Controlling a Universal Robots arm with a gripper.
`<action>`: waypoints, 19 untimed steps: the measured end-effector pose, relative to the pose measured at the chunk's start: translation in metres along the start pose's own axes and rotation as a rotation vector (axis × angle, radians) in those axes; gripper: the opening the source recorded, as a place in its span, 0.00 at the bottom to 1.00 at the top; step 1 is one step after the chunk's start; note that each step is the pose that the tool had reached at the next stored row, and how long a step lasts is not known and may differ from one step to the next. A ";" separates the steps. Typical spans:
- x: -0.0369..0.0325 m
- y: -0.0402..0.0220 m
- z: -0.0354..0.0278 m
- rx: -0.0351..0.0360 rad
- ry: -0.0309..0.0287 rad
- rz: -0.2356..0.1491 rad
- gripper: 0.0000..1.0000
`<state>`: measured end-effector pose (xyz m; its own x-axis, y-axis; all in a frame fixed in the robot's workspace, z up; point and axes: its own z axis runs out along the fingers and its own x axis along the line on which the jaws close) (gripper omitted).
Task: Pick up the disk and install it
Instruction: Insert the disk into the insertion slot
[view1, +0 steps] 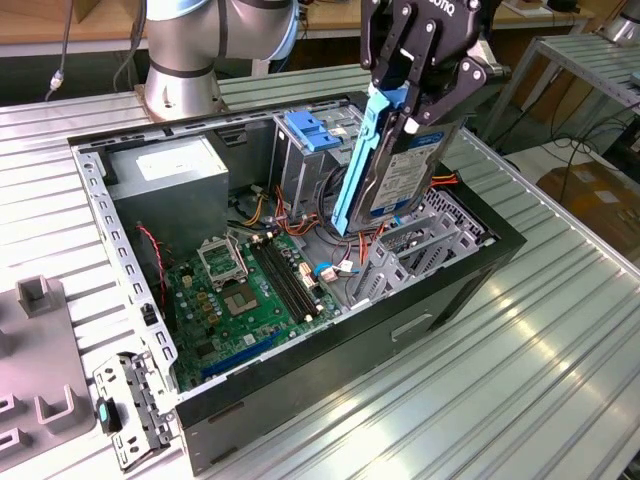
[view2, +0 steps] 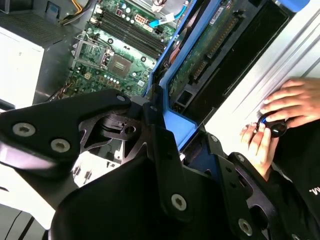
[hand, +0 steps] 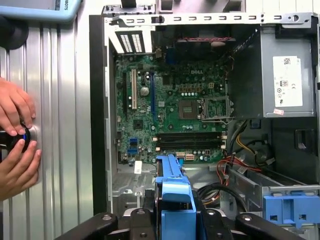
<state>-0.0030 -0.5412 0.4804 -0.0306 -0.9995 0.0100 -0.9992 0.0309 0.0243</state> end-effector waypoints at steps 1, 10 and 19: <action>0.0014 -0.0007 0.0003 0.0000 0.0001 0.000 0.37; 0.0049 -0.0212 0.0045 0.0003 0.0016 0.000 0.37; 0.0041 -0.0567 0.0107 0.0003 0.0053 -0.001 0.37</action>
<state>0.0533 -0.5472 0.4683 -0.0294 -0.9994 0.0153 -0.9993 0.0298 0.0240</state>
